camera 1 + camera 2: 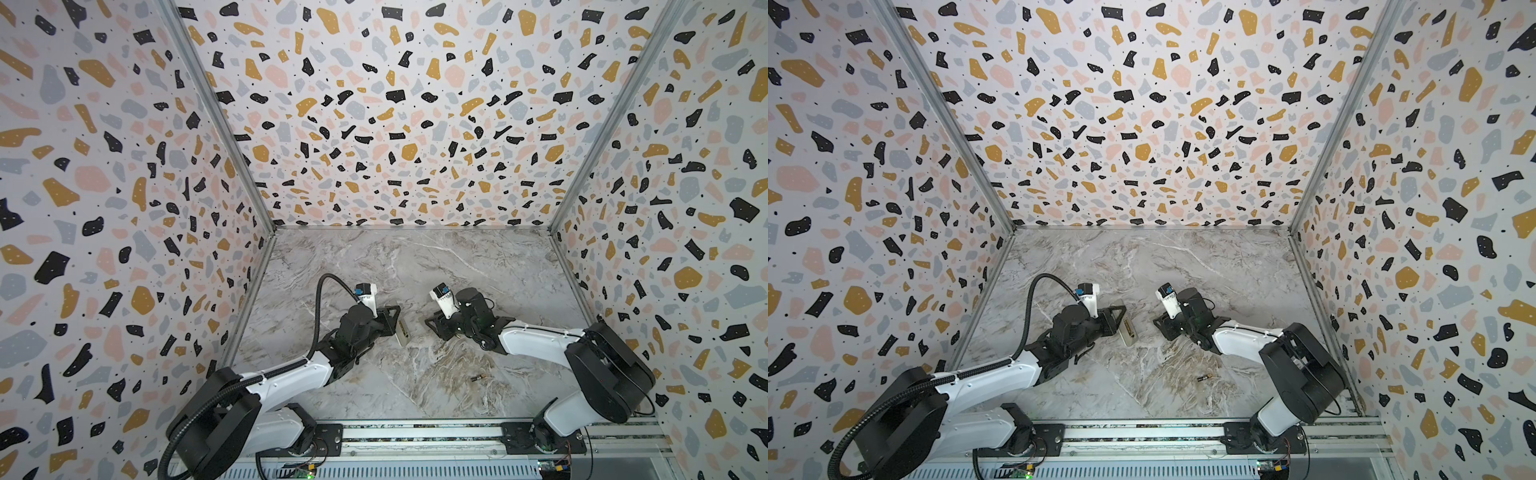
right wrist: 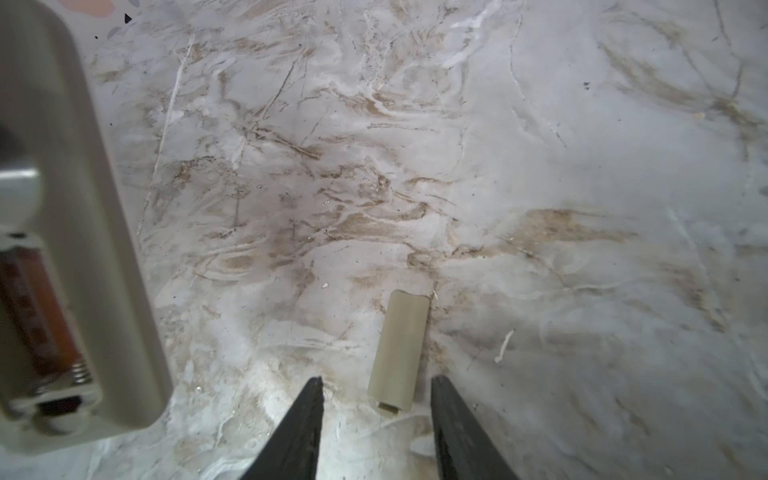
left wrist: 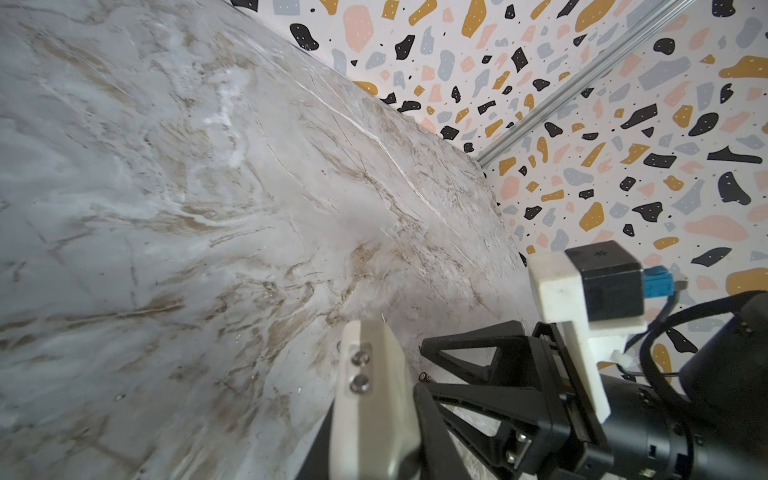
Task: Load the batteries into the remote control
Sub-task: 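Lower the cover onto the table with the right gripper while the left holds the remote, then move the open right gripper over the nearer AA battery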
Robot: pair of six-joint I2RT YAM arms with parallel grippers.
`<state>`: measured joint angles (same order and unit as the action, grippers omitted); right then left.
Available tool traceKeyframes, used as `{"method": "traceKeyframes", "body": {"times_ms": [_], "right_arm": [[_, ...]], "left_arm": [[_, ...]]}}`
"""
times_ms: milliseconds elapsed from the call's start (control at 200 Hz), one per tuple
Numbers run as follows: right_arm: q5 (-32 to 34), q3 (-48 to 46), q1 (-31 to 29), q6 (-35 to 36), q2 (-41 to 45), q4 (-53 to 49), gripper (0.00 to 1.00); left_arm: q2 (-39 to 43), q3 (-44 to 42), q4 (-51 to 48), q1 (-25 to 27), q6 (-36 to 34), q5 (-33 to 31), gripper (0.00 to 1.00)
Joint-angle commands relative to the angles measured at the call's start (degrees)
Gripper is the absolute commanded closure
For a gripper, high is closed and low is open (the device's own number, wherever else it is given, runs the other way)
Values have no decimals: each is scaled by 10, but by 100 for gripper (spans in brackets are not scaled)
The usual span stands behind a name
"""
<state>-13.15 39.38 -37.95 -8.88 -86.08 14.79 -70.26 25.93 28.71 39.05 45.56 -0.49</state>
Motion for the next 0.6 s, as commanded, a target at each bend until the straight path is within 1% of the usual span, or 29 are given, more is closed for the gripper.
{"method": "traceKeyframes", "body": {"times_ms": [0, 125, 195, 345, 460, 591], "right_arm": [[15, -1, -2, -20, 66, -67, 51], [28, -18, -6, -53, 144, -149, 41], [45, -22, -11, -79, 188, -204, 34], [67, -20, -20, -160, 277, -326, 19], [63, -15, -21, -228, 318, -409, 15], [67, 11, -20, -298, 329, -497, 14]], "left_arm": [[3, 1, 41, -3, -21, 28, 100], [0, -5, 52, -3, -35, 36, 100], [-9, -9, 67, -3, -40, 46, 100], [-23, -18, 95, -3, -52, 64, 100], [-18, -20, 94, -3, -73, 65, 100], [-13, -26, 106, -3, -94, 68, 100]]}}
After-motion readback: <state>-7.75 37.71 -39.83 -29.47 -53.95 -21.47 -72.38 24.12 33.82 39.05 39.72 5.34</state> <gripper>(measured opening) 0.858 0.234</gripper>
